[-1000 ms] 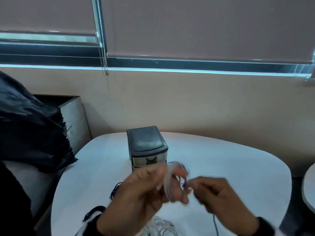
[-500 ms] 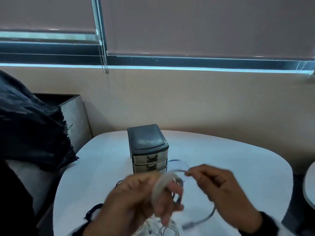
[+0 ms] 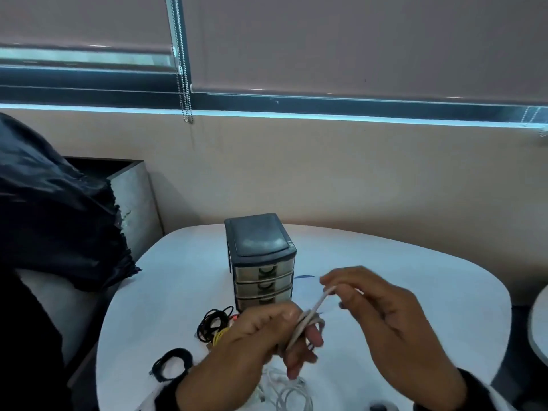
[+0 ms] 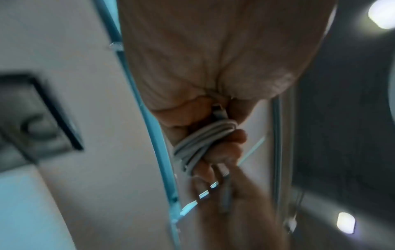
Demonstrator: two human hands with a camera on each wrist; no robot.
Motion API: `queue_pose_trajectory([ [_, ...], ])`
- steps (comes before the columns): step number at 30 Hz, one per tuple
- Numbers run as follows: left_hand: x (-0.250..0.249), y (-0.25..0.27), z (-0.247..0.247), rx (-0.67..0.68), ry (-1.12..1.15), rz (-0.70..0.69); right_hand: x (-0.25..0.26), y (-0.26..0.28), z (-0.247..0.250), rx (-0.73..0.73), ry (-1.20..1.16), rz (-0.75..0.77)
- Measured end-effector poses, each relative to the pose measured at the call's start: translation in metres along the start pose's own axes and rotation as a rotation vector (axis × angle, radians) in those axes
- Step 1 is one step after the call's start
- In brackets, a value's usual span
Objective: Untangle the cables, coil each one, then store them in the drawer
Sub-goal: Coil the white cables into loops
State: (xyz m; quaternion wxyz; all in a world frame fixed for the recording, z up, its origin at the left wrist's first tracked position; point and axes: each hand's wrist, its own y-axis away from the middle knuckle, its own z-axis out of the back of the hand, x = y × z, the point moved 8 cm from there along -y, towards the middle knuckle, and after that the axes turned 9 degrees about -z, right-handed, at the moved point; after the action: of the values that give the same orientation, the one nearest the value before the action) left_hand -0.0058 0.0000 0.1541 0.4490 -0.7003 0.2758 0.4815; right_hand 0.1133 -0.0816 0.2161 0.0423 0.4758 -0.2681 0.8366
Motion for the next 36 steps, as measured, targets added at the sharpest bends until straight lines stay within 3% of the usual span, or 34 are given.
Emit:
queue_pose_trajectory([
  [2, -0.013, 0.0, -0.014, 0.074, 0.301, -0.042, -0.022, 0.003, -0.019, 0.05, -0.241, -0.126],
  [4, -0.022, -0.001, -0.018, 0.09, 0.453, -0.1, -0.026, 0.009, -0.035, 0.109, -0.516, -0.236],
  [7, -0.02, -0.005, -0.006, -0.107, 0.392, -0.092, -0.031, 0.012, -0.042, 0.039, -0.591, -0.311],
  [9, -0.016, -0.003, 0.008, -0.301, 0.134, -0.063, -0.026, 0.01, -0.039, 0.001, -0.537, -0.293],
  [11, -0.022, -0.001, 0.014, -0.407, -0.127, -0.13, -0.023, 0.008, -0.039, 0.027, -0.501, -0.279],
  [13, -0.033, 0.001, 0.009, -0.414, -0.367, -0.256, -0.02, 0.006, -0.037, 0.084, -0.429, -0.242],
  [15, -0.036, 0.003, 0.005, -0.379, -0.559, -0.302, -0.017, 0.003, -0.026, 0.041, -0.155, -0.115],
  [18, -0.028, -0.002, 0.015, -0.379, -0.534, -0.195, -0.004, 0.0, -0.013, -0.101, 0.453, 0.174],
  [20, -0.017, -0.008, 0.017, -0.331, -0.398, -0.08, -0.004, -0.003, -0.016, -0.138, 0.676, 0.258],
  [23, -0.012, -0.012, 0.013, -0.271, -0.329, -0.013, -0.008, -0.008, -0.015, -0.187, 0.606, 0.217],
  [26, -0.01, -0.01, 0.025, -0.331, -0.284, -0.007, -0.006, -0.007, -0.015, -0.231, 0.517, 0.209],
  [30, -0.019, -0.015, 0.031, -0.277, -0.435, -0.079, -0.008, -0.009, -0.021, -0.216, 0.559, 0.181],
  [33, -0.015, -0.016, 0.035, -0.254, -0.428, -0.071, -0.009, -0.011, -0.023, -0.2, 0.552, 0.158],
  [36, -0.007, -0.014, 0.036, -0.267, -0.33, -0.055, -0.01, -0.012, -0.018, -0.216, 0.336, 0.061],
])
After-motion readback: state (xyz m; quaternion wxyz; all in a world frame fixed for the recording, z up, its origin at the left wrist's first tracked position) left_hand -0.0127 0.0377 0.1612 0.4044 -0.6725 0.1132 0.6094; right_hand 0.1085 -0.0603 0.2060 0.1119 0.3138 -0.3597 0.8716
